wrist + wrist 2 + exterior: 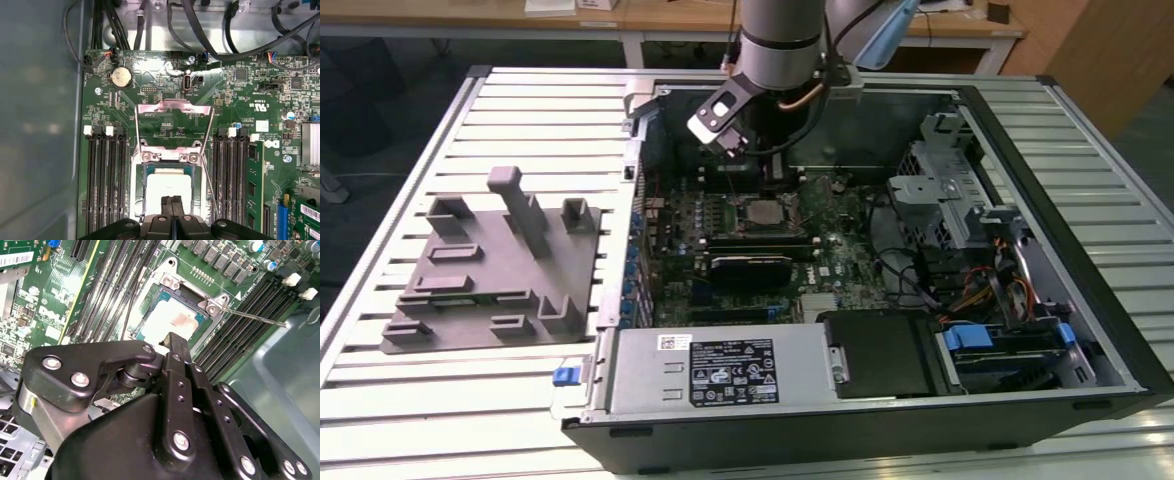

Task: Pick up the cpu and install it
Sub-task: 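Place the cpu into insertion slot, then close the cpu cover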

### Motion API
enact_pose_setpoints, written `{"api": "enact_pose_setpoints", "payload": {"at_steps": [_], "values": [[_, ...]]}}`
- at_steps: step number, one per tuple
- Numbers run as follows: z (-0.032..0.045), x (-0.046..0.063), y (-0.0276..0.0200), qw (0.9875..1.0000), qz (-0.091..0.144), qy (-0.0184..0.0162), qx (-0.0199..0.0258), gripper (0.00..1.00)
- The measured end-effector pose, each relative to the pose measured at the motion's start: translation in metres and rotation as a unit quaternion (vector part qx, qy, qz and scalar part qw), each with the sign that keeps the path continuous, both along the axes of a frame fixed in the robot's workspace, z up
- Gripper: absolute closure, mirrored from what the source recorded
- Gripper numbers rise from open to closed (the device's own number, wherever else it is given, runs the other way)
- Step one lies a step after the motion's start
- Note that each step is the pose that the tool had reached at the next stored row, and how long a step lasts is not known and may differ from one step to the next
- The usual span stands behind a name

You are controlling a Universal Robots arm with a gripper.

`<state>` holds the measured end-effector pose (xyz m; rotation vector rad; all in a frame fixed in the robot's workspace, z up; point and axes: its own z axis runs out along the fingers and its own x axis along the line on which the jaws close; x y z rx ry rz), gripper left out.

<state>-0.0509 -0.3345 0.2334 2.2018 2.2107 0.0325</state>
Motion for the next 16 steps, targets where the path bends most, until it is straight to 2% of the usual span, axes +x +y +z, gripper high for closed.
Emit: {"api": "enact_pose_setpoints", "payload": {"at_steps": [16], "values": [[0.0128, 0.0, 0.0, 1.0, 0.0, 0.0003, 0.0002, 0.89]]}}
